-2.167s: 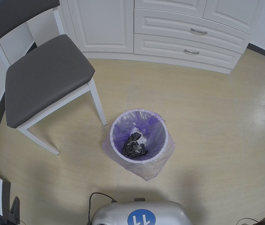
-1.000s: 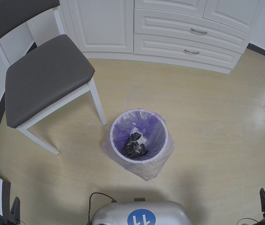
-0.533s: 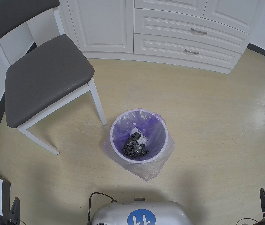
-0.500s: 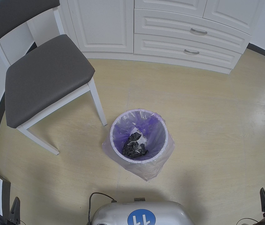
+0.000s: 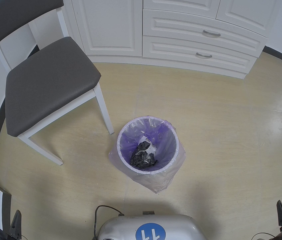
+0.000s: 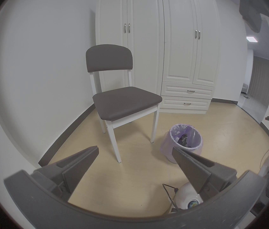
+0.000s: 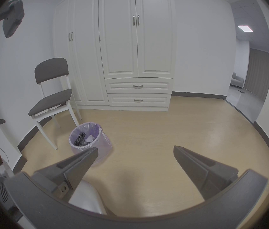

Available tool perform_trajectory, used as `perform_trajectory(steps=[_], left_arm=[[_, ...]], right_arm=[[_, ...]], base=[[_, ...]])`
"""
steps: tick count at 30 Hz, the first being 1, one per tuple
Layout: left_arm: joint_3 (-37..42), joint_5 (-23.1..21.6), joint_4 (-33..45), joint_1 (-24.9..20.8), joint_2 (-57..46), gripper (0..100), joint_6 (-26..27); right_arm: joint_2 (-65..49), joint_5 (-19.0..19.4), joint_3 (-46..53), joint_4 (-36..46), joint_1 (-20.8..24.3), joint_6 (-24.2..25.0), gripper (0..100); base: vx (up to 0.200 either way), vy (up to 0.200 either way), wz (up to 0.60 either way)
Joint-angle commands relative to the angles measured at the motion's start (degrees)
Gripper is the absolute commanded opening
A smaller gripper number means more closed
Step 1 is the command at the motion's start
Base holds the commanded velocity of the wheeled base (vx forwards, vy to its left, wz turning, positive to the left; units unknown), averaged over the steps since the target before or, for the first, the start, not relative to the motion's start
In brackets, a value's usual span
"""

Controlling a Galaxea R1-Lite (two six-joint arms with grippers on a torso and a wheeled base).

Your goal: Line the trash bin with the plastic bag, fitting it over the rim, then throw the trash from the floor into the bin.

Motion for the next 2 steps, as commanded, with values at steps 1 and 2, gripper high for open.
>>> perform_trajectory(steps=[1,2], left_arm=[[1.0,0.0,0.0,0.0,-0.8,100,0.0],[1.0,0.0,0.0,0.0,-0.8,100,0.0]], right_arm=[[-0.9,0.0,0.9,0.0,0.0,0.0,100],[-0.9,0.0,0.9,0.0,0.0,0.0,100]], base=[[0.000,0.000,0.00],[0.000,0.000,0.00]])
